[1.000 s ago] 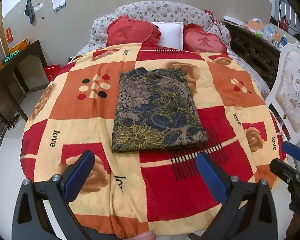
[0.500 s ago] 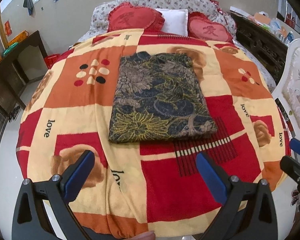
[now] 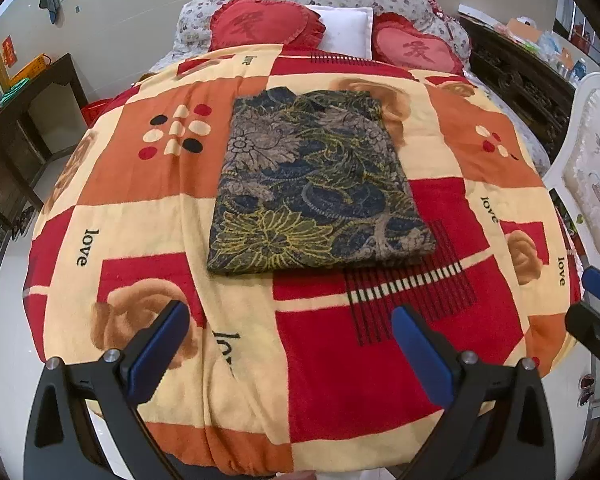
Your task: Fold small clothes
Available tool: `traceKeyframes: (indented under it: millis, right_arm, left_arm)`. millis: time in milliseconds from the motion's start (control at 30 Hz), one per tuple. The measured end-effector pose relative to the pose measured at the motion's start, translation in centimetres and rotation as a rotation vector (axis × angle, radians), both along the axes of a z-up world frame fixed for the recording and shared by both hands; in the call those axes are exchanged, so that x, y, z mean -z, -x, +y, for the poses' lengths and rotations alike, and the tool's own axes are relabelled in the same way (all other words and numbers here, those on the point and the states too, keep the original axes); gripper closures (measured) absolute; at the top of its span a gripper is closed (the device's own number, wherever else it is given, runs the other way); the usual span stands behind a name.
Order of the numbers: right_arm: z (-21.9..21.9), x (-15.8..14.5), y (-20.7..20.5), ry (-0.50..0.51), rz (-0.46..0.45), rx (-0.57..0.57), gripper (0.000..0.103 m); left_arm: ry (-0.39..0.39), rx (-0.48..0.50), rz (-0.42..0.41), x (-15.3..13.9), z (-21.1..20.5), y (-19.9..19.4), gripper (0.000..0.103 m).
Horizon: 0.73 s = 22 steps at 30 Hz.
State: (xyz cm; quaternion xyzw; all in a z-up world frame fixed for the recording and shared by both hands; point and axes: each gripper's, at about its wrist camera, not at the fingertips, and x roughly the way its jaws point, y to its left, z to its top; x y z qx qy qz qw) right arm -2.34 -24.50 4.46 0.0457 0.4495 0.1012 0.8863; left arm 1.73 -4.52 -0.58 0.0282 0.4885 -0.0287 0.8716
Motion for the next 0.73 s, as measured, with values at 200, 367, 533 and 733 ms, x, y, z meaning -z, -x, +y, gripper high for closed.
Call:
traceKeyframes:
  millis: [200,367,533,733]
  right_arm:
    - [0.3,-0.4,0.1,0.005,-0.012,0.000,0.031]
    - [0.3,-0.6,0.2,0.011,-0.016,-0.004,0.031]
    - [0.3,-0.8,0.2,0.010,-0.023,-0.007,0.031]
    - [0.2,-0.9,0.2,0.010,-0.025,-0.008,0.031]
  left_arm:
    - [0.010,0.008,-0.010,-0.4,-0.2,-0.1,0.000]
    - [0.027,0.021,-0.023,-1.0,-0.6,0.0,0.000]
    - [0.043,0.041,-0.056,-1.6,-0.9,0.4,0.000]
    - [0.014,0.052,-0.097,-2.2,-1.3,0.8,0.000]
